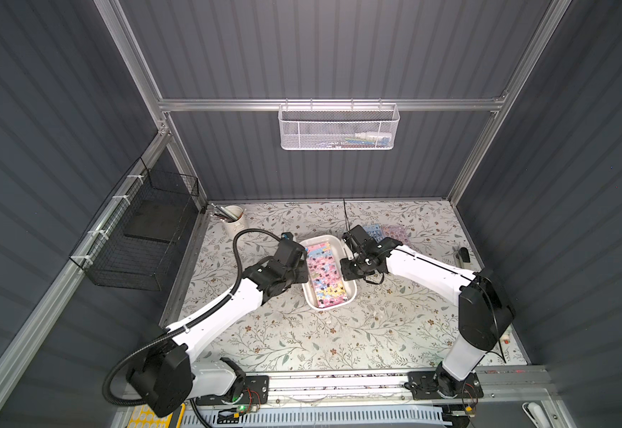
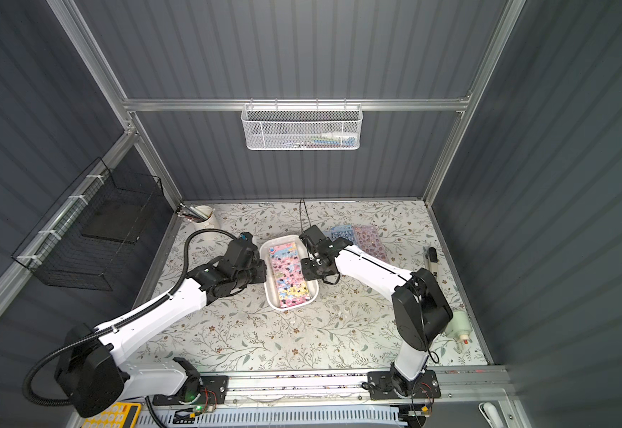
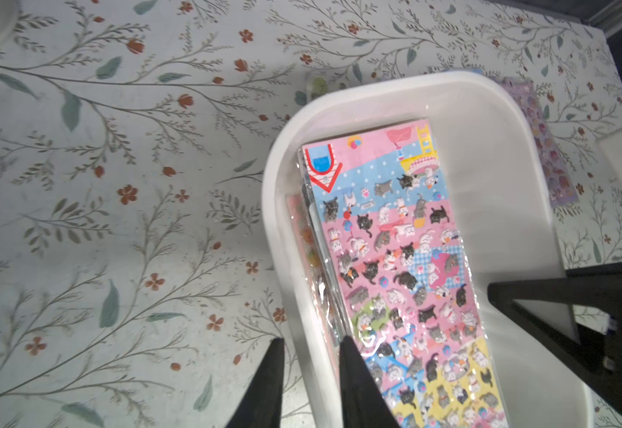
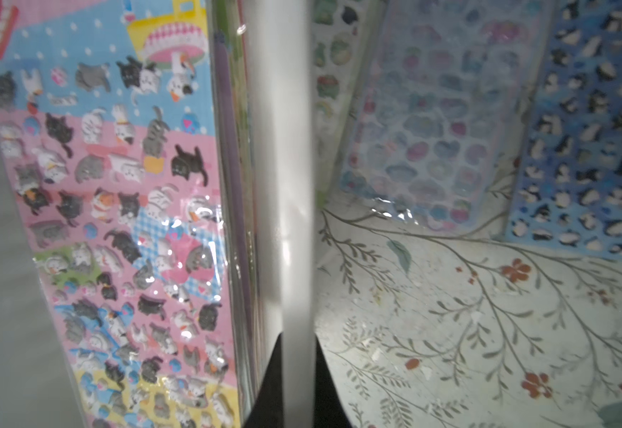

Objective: Take the stickers out of the storage box
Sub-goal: Pick up the storage box at the center of the board.

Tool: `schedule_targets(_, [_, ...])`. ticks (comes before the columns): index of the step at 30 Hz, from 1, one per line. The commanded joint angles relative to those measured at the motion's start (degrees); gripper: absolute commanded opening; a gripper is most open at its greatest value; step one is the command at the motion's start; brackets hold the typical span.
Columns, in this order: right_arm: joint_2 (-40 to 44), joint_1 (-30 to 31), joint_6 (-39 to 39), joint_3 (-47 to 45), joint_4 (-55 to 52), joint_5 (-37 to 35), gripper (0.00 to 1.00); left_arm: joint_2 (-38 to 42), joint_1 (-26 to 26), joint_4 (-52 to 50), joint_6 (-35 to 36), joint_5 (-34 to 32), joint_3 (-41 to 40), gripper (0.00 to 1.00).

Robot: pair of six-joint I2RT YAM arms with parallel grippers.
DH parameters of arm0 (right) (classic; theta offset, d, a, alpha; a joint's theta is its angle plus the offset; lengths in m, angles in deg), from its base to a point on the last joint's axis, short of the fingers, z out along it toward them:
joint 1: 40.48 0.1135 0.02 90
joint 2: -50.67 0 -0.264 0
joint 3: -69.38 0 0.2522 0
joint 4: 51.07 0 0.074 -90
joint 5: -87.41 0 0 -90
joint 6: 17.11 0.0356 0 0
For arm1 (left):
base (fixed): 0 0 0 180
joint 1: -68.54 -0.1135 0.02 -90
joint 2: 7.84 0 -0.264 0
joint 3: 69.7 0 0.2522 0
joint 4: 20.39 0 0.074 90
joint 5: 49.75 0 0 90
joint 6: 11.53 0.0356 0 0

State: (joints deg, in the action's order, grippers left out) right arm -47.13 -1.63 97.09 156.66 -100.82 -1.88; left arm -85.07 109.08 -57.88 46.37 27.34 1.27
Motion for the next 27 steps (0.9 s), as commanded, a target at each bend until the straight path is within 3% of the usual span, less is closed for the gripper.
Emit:
schedule_targets(1, [3.4,-1.5,-0.4,-2.9,-0.5,-1.6,0.06,-3.9,3.3,1.0,0.2,-1.7,4.8,0.27])
schedule_targets(9, [8.2,-4.9,0.6,-10.6,1.2,-1.8,0.09,-16.2,9.1,2.7,-0.5,-1.9,12.0,0.30])
schedule_targets(14, [10.4,-6.4,1.3,-13.9,2.2,-3.0,0.09,-22.6,11.2,2.3,-2.0,-2.1,15.5,0.37])
schedule_targets(21, [12.6,-7.1,2.1,-16.6,4.4,-3.4,0.11,-26.8,14.0,1.5,-3.9,-5.3,17.5,0.46])
schedule_targets(27, [13.3,-7.2,2.3,-17.9,6.1,-3.2,0.11,-28.8,14.6,2.3,-5.4,-5.0,17.4,0.47])
